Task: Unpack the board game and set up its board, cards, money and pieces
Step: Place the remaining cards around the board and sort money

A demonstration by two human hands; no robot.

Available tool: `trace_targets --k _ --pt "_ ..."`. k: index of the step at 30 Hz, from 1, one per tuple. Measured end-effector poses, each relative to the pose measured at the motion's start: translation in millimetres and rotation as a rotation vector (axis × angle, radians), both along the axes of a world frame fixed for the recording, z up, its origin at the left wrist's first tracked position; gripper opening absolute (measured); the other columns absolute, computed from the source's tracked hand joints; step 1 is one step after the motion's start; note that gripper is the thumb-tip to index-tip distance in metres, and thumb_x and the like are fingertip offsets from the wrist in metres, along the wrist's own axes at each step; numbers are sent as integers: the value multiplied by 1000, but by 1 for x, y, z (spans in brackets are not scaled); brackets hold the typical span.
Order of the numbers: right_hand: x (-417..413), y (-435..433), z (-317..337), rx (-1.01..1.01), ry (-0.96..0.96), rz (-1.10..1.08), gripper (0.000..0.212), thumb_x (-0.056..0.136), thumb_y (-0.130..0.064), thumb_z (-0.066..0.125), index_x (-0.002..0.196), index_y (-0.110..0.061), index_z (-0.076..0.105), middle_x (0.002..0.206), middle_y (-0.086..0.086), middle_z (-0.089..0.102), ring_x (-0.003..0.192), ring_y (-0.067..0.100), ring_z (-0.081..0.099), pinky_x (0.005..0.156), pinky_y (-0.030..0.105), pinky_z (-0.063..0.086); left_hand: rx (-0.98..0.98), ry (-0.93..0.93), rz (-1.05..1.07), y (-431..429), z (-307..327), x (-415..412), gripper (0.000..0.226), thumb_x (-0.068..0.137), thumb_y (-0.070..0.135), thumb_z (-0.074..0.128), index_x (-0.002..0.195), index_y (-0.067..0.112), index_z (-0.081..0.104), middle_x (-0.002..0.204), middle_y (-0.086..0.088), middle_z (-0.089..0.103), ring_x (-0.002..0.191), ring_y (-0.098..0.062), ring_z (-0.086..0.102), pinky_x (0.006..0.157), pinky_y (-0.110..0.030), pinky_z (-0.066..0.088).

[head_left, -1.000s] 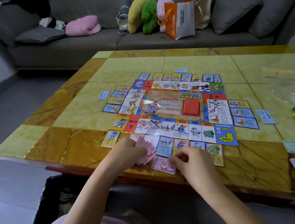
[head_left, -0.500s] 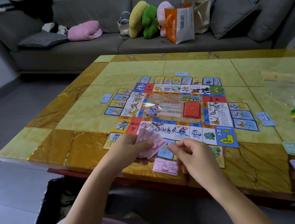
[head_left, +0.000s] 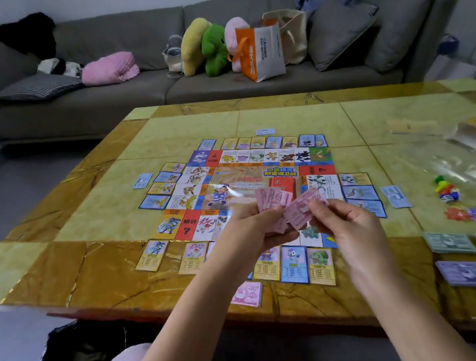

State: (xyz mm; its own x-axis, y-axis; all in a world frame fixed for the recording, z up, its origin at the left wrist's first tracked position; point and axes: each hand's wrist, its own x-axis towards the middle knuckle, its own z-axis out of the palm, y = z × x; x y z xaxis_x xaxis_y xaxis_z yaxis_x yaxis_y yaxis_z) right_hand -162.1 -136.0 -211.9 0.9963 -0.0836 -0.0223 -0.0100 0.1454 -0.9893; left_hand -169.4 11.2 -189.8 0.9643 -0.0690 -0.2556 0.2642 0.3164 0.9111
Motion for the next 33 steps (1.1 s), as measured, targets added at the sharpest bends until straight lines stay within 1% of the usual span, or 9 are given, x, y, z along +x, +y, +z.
trace_targets --k 4,11,13,16,18,22,24,26,33 --pt "35 -52 11 -107 -47 8 14 90 -18 61 80 -17 71 69 -6 70 63 5 60 63 15 49 -73 33 -33 -24 5 18 24 97 0 42 115 -10 55 93 -19 71 80 -26 72 70 -29 60" --pt "103 -153 33 -674 38 67 12 82 -17 71 78 -6 71 49 -5 63 41 -2 52 44 8 41 -272 144 -57 -50 7 47 22 96 1 38 109 -11 51 90 -22 71 77 -29 72 64 -30 60" --pt "116 -170 36 -828 110 121 15 85 -17 69 76 -5 70 46 -5 62 35 -2 49 39 10 36 -270 153 -70 -55 5 52 21 97 3 36 104 -7 53 89 -21 72 76 -28 72 64 -31 60" --pt "135 -179 38 -1079 233 274 22 89 -23 66 70 -12 67 46 -4 63 37 6 44 44 22 33 -247 175 -65 -58 2 55 22 99 6 35 101 -4 54 87 -21 72 77 -29 71 69 -34 60" --pt "145 -180 35 -1207 299 370 22 87 -28 68 68 -17 69 44 -5 58 39 8 39 45 22 29 -246 195 -53 -55 0 55 23 98 6 35 100 -5 54 88 -21 72 81 -30 70 72 -34 58" --pt "161 -179 26 -1250 358 402 18 80 -34 74 69 -19 71 48 -3 55 45 12 33 44 22 24 -254 212 -53 -55 1 58 24 98 5 35 104 -7 54 87 -20 72 78 -27 71 70 -32 59" --pt "166 -177 20 -1262 380 403 18 79 -33 75 68 -21 68 45 -6 53 48 12 38 47 23 27 -247 209 -55 -57 2 59 24 98 4 35 110 -8 52 87 -19 72 74 -26 72 67 -31 59" --pt "170 -176 13 -1259 396 397 19 77 -31 77 68 -19 66 55 -3 57 54 13 46 52 24 32 -235 207 -55 -58 2 60 22 98 3 36 109 -6 52 87 -20 71 72 -25 72 66 -31 59" --pt "177 -177 -3 -1188 441 348 19 73 -21 81 70 -7 69 48 -3 63 49 10 53 53 23 35 -240 218 -54 -57 -1 61 17 98 4 37 101 -4 52 89 -23 71 75 -29 71 66 -33 59"
